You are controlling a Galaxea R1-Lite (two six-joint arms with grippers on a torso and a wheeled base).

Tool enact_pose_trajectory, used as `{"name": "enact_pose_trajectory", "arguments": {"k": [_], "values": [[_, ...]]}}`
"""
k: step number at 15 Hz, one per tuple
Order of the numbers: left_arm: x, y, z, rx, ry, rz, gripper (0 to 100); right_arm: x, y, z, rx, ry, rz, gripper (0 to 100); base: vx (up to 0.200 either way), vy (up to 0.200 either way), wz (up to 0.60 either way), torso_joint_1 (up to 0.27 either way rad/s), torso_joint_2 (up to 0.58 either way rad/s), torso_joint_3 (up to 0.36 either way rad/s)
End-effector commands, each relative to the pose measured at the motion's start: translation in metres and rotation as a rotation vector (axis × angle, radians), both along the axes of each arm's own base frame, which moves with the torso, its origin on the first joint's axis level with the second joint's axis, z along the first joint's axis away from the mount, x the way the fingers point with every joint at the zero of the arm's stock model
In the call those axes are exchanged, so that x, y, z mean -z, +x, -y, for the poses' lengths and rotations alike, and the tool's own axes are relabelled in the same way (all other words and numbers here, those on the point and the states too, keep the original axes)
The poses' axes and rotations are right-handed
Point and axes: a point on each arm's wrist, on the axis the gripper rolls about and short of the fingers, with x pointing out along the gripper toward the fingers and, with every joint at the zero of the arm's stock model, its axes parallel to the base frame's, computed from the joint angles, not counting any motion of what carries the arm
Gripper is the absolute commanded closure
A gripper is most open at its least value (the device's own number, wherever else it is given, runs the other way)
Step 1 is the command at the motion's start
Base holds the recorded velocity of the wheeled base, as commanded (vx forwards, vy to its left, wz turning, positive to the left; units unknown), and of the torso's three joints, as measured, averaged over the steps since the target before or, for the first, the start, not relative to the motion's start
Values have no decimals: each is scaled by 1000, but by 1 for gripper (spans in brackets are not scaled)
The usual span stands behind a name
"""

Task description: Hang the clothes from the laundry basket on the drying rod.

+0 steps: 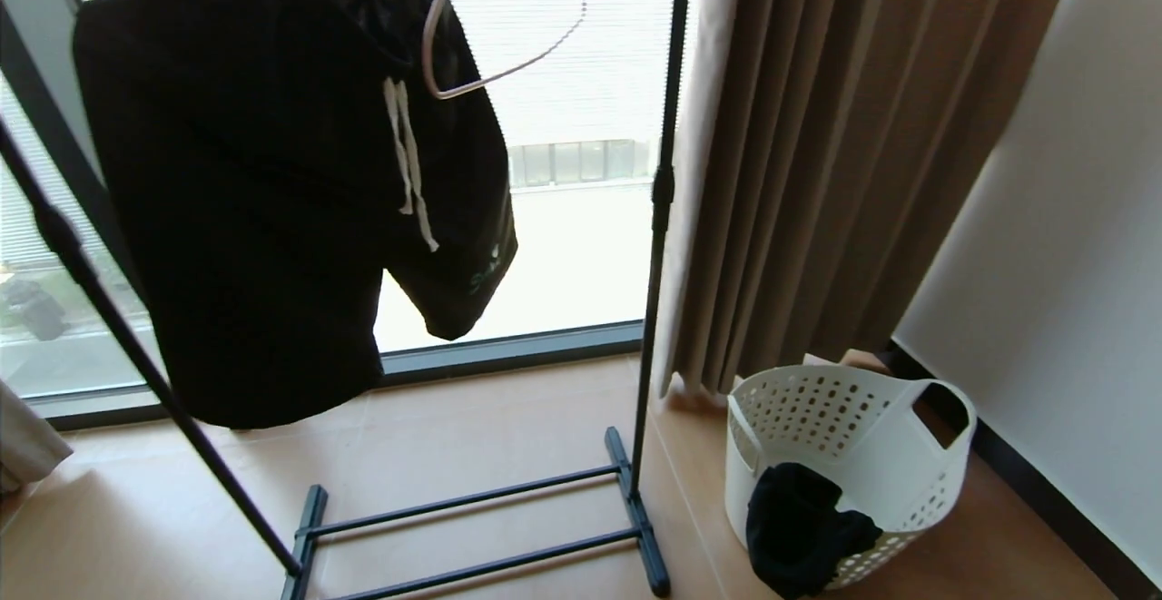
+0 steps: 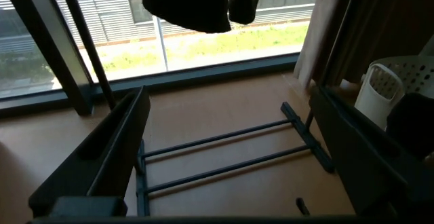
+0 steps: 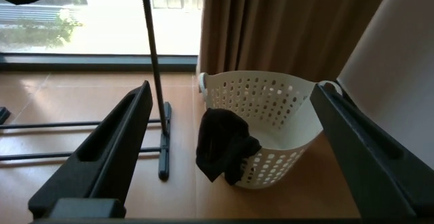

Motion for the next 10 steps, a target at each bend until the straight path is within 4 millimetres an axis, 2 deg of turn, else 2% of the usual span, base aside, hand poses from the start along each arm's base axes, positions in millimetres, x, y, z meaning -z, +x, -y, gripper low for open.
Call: {"name": "enact_pose_trajectory", "arguments": {"k": [1,5,10], "values": [[0,0,0,0,0,-2,0,0,0,0,-1,0,2,0,0,0,-600,-2,2,2],[0,0,0,-2,0,0,0,0,0,0,-1,0,2,0,0,0,-600,1,5,1],[0,0,0,0,6,-1,0,0,0,0,-1,0,2,0,0,0,0,0,0,0]]}}
